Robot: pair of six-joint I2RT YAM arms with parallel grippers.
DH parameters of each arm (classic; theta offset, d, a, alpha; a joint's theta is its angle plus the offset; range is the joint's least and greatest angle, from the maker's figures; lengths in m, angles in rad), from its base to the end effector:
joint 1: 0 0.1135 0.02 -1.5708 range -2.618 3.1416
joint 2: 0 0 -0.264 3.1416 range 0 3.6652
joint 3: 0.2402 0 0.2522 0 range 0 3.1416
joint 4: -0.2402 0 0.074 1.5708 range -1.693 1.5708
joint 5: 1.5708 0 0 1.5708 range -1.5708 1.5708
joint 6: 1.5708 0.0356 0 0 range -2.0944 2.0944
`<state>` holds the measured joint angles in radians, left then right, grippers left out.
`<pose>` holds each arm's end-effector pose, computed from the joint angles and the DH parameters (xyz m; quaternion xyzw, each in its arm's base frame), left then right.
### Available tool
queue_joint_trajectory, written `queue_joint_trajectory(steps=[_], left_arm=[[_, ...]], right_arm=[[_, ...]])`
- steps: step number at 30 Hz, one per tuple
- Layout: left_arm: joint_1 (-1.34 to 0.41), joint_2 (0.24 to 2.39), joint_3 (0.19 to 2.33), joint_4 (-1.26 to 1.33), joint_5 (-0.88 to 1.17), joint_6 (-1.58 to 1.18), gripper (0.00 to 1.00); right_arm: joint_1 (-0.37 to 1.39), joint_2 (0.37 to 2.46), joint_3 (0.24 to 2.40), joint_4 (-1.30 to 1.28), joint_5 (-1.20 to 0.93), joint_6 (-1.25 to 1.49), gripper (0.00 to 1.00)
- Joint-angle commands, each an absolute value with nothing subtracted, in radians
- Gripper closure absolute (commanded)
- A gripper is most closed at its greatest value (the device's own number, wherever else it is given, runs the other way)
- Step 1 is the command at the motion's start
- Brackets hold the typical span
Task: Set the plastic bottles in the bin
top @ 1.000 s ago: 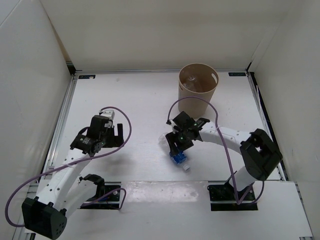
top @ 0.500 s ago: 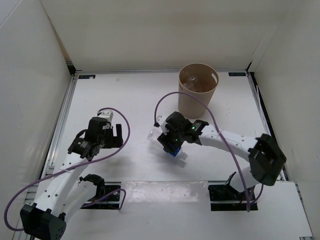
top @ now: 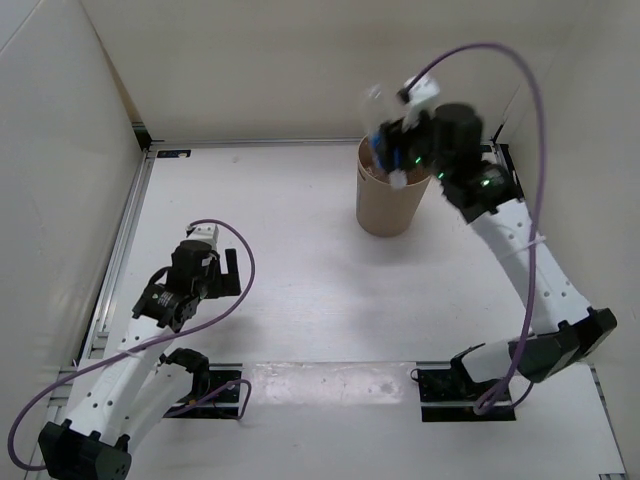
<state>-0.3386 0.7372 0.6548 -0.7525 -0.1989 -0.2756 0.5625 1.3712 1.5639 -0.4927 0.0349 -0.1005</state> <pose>0.1407 -0.0421 0.2499 -0.0064 0.9291 -0.0199 0.3692 0.2555 0.1596 0.4457 -0.2521 0.7643 0.1222 0.5809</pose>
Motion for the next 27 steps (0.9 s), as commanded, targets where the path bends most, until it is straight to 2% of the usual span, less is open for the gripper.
queue_joint_trajectory(steps=[1,7,18,21,22,24,26,27], left_arm=[[-0.344,0.727,0.649,-0.730,-0.238,-0.287,0.00],[-0.344,0.750,0.663,-0.756,-0.239,-0.307,0.00],[-0.345,0.825,0.666,-0.747,-0.272,-0.333,0.00],[-0.345,0.864,0.680,-0.755,-0.276,-0.339,0.00],[-0.345,0.870,0.681,-0.755,-0.276,-0.336,0.00],[-0.344,0.897,0.690,-0.756,-0.276,-0.337,0.00],[-0.344,0.931,0.702,-0.759,-0.270,-0.337,0.00],[-0.345,0.940,0.707,-0.771,-0.264,-0.339,0.00]], right_arm=[[0.424,1.413,1.753,-0.443,0.037,-0.043,1.00],[0.289,1.584,1.955,-0.348,-0.017,-0.012,1.00],[0.215,1.753,1.974,-0.327,0.011,0.028,1.00],[0.192,1.763,1.974,-0.351,-0.081,0.032,1.00],[0.186,1.760,1.971,-0.360,-0.100,0.037,0.89],[0.167,1.744,1.968,-0.385,-0.161,0.048,0.54],[0.155,1.733,1.953,-0.390,-0.178,0.051,0.37],[0.155,1.726,1.947,-0.391,-0.181,0.052,0.33]])
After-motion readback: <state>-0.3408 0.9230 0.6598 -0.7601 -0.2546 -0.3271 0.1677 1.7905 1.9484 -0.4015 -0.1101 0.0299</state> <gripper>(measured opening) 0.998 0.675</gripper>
